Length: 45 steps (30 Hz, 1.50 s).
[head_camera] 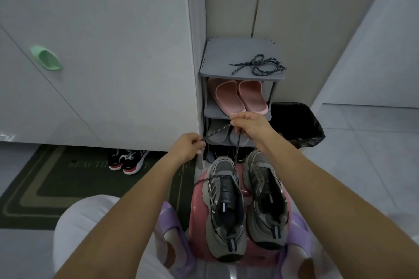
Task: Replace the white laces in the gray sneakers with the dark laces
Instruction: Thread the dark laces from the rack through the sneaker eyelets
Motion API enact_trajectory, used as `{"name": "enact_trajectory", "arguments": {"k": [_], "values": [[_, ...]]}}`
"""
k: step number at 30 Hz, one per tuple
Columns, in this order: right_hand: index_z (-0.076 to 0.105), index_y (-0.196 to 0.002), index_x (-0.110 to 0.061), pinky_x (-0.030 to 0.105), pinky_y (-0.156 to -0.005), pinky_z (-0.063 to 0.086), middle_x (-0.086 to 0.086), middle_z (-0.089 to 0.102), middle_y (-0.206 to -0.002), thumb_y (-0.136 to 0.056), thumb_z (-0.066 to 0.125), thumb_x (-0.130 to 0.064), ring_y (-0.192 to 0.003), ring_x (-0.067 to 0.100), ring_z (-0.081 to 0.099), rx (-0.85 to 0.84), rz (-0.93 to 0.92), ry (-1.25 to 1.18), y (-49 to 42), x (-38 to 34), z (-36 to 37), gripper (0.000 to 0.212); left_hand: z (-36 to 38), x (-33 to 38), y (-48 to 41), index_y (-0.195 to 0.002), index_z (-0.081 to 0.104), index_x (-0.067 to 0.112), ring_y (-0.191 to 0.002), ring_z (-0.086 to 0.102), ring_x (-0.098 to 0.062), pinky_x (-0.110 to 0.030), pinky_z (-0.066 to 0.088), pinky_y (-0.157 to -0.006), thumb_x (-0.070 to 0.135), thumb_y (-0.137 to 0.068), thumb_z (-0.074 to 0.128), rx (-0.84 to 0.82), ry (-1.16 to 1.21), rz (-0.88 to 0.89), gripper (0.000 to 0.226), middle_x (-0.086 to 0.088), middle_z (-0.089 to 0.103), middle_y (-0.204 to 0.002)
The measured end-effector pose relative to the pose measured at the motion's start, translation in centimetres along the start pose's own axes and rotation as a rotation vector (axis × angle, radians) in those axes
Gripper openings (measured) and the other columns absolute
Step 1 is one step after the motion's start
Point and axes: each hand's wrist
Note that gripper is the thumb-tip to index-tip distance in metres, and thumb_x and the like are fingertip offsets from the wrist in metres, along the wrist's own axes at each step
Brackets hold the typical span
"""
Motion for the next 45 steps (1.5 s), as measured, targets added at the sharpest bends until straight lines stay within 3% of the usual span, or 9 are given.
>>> {"name": "enact_trajectory", "arguments": {"k": [7,12,17,19,22,25,32,39,45], "values": [[0.063,-0.076,-0.010,0.008,-0.037,0.032,0.000,0.054,-0.052,-0.086,0.059,0.002,-0.036,-0.002,0.046,0.159,0.013,-0.182,0.5,0.8,-0.9,0.017,0.5,-5.1,2.2,-0.069,0.059,0.017,-0.071,0.055,-0.017,-0.032,0.048,-0.075,0.016,-0.092,0.057,-0.056,-0.063,-0.177,0.024,-0.005,0.061,-0.073],[0.064,-0.083,-0.011,0.011,-0.060,0.044,0.000,0.064,-0.071,-0.083,0.061,0.003,-0.062,0.007,0.056,-0.024,-0.011,0.150,0.3,1.6,0.3,0.014,1.5,-5.6,3.8,-0.081,0.068,0.009,-0.060,0.051,-0.014,-0.025,0.043,-0.066,0.030,-0.092,0.059,-0.114,-0.279,-0.264,0.026,-0.001,0.055,-0.063],[0.069,-0.100,-0.014,0.019,-0.078,0.047,-0.007,0.066,-0.085,-0.087,0.058,-0.007,-0.079,0.005,0.059,-0.221,-0.127,0.581,1.1,2.7,2.4,0.018,2.7,-4.0,4.5,-0.076,0.060,0.009,-0.043,0.046,-0.008,-0.018,0.039,-0.041,0.024,-0.093,0.058,-0.063,0.212,-0.429,0.022,-0.001,0.056,-0.057],[0.070,-0.103,-0.016,0.025,-0.093,0.046,-0.003,0.066,-0.105,-0.088,0.057,-0.011,-0.099,0.010,0.060,-0.224,-0.186,0.722,1.6,3.7,2.7,0.020,2.9,-3.4,4.6,-0.084,0.061,0.008,-0.044,0.052,-0.006,-0.017,0.042,-0.041,0.018,-0.092,0.060,-0.055,0.492,-0.462,0.013,-0.003,0.061,-0.063],[0.071,-0.105,-0.022,0.034,-0.095,0.044,0.002,0.057,-0.114,-0.091,0.053,-0.019,-0.110,0.021,0.053,-0.183,-0.272,1.039,2.2,5.9,2.9,0.023,3.1,-3.0,4.3,-0.089,0.060,0.004,-0.054,0.060,-0.009,-0.018,0.051,-0.047,0.007,-0.090,0.060,-0.079,0.912,-0.445,0.003,-0.007,0.064,-0.070],[0.061,-0.121,-0.025,0.039,-0.098,0.040,0.004,0.047,-0.130,-0.095,0.046,-0.025,-0.118,0.028,0.045,-0.308,-0.204,1.292,3.2,8.3,3.2,0.031,3.6,-2.4,3.9,-0.086,0.058,0.003,-0.067,0.061,-0.015,-0.022,0.056,-0.057,0.006,-0.092,0.056,-0.043,1.051,-0.442,0.007,-0.011,0.064,-0.076],[0.063,-0.115,-0.022,0.034,-0.101,0.038,0.003,0.051,-0.125,-0.092,0.046,-0.019,-0.121,0.024,0.045,-0.306,-0.177,1.166,3.9,9.6,3.4,0.029,5.6,-1.7,3.0,-0.078,0.051,0.007,-0.043,0.055,-0.006,-0.016,0.044,-0.039,0.000,-0.092,0.055,0.106,0.663,-0.347,0.016,-0.009,0.056,-0.067],[0.064,-0.104,-0.012,0.038,-0.098,0.034,0.006,0.051,-0.114,-0.095,0.042,-0.037,-0.111,0.024,0.049,-0.227,-0.135,1.201,4.1,9.5,3.0,0.034,6.8,-2.6,2.9,-0.066,0.045,0.021,-0.056,0.046,-0.009,-0.022,0.040,-0.056,0.005,-0.082,0.067,0.073,0.199,-0.142,0.032,0.003,0.047,-0.060],[0.067,-0.105,-0.014,0.038,-0.099,0.035,0.007,0.051,-0.116,-0.094,0.042,-0.035,-0.112,0.026,0.049,-0.209,-0.103,1.218,4.2,10.0,3.0,0.034,7.1,-2.6,2.9,-0.077,0.051,0.016,-0.063,0.052,-0.011,-0.021,0.043,-0.057,0.007,-0.084,0.065,0.179,0.194,-0.113,0.018,0.003,0.052,-0.065]]}}
Point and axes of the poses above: each hand's wrist, its own y-axis away from the middle knuckle, its own z-axis out of the palm, x = y × z
